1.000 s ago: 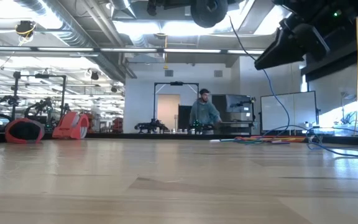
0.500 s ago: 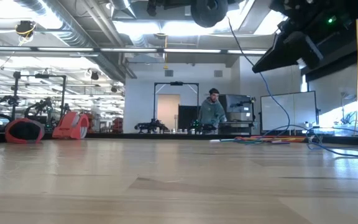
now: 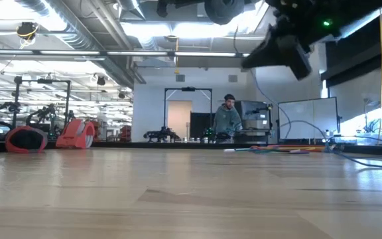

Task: Coil cords
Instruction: Coil the blue cable wire on the black spool

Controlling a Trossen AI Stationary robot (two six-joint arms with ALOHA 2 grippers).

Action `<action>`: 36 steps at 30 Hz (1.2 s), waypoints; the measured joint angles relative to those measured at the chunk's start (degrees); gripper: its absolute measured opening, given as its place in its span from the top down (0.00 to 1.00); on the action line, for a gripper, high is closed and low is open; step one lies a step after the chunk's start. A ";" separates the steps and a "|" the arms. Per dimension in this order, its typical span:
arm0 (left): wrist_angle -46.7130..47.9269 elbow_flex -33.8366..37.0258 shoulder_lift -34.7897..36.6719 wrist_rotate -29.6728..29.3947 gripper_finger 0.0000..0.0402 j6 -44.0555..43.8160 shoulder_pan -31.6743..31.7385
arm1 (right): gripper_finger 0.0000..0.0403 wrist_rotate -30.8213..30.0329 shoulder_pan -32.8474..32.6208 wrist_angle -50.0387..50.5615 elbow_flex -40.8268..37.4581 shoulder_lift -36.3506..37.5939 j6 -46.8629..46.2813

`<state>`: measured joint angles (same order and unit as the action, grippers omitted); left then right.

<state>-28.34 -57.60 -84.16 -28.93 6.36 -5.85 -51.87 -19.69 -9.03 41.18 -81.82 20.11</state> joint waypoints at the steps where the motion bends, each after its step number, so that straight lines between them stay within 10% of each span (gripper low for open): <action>1: -0.21 0.00 0.00 0.01 1.00 0.01 0.00 | 0.99 1.12 0.85 0.84 0.94 0.02 0.08; 36: 3.41 0.00 0.00 0.01 1.00 -2.98 1.67 | 0.99 0.87 2.02 15.01 20.34 -5.05 4.49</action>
<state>-24.93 -57.60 -84.16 -28.93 3.38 -4.17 -51.00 -17.67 5.97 61.52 -86.87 24.60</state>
